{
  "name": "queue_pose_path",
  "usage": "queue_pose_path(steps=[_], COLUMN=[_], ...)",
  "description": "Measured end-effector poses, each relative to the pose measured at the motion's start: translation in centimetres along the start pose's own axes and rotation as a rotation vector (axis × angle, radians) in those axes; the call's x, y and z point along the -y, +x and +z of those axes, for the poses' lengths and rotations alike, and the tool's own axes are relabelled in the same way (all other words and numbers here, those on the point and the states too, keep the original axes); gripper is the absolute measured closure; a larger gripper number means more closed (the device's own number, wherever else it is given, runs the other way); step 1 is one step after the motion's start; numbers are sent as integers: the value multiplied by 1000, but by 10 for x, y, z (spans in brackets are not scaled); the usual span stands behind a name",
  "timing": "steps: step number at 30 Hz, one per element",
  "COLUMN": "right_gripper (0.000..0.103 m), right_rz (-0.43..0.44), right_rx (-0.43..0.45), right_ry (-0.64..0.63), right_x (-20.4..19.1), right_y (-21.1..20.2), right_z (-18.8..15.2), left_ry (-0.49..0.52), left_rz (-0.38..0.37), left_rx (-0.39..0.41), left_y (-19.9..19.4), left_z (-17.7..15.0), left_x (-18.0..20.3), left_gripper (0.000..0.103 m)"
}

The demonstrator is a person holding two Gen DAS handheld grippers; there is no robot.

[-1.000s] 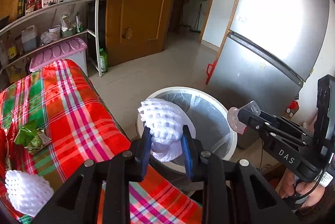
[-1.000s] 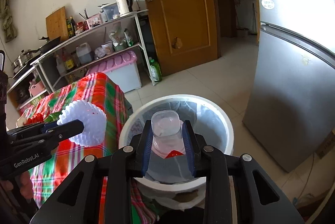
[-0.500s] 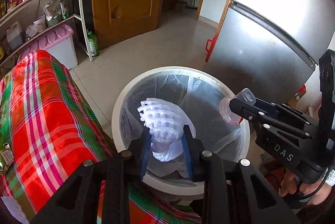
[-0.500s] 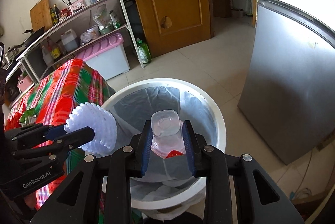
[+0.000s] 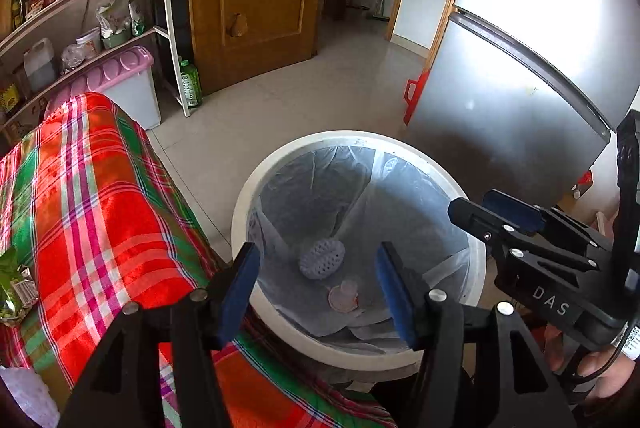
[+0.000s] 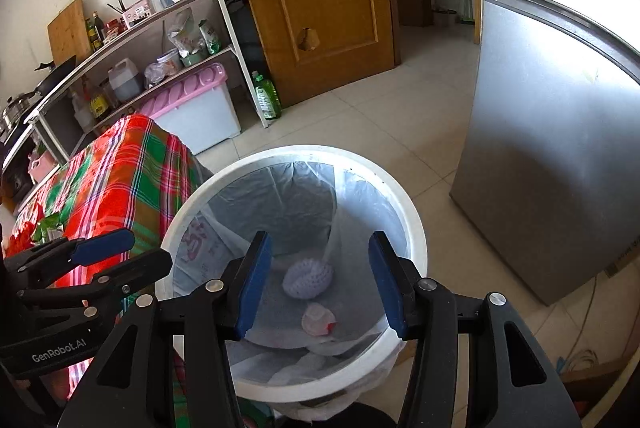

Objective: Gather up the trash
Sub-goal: 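Open both tools to drop the foam net and cup into the bin, then move both tools back over the table toward the remaining trash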

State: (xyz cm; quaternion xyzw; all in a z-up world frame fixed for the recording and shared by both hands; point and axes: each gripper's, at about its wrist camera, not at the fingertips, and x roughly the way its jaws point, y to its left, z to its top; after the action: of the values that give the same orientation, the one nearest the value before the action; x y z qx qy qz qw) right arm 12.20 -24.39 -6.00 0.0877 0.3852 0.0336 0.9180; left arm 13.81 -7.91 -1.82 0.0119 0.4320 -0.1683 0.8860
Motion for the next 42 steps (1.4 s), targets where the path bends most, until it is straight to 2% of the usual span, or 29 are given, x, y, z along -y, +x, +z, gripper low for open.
queue_pose_path(steps=[9,12,16,20,24,30,42], right_gripper=[52,52,52,52,52,52,50], right_rz=[11,43,101,166,236,331,454], right_rx=[48,76,105,111,100,63,1], right_ry=[-5,-25,-63,-107,-151,-244,-416], right_x=[-14,-27,-51,-81,-113,-165,-250], right_y=[-26,-39,-52,-58,-59,-52,-37], right_z=[-5,-6,-8,-12,-19,-30,-54], left_ry=[-31,-54,-90,-119,-163,-246,-438], left_rz=[23,48,65,120,169,279,412], left_rx=[77,123,152,188,213,225,242], left_y=[-44,-66,-92,-117,-140,-165,-201], left_z=[-9,-16,-29,-43,-61,-91,-148], left_x=[-15,-27,-49,-72,-98,-144,-225], left_gripper=[35,31,31,31,30,27,22])
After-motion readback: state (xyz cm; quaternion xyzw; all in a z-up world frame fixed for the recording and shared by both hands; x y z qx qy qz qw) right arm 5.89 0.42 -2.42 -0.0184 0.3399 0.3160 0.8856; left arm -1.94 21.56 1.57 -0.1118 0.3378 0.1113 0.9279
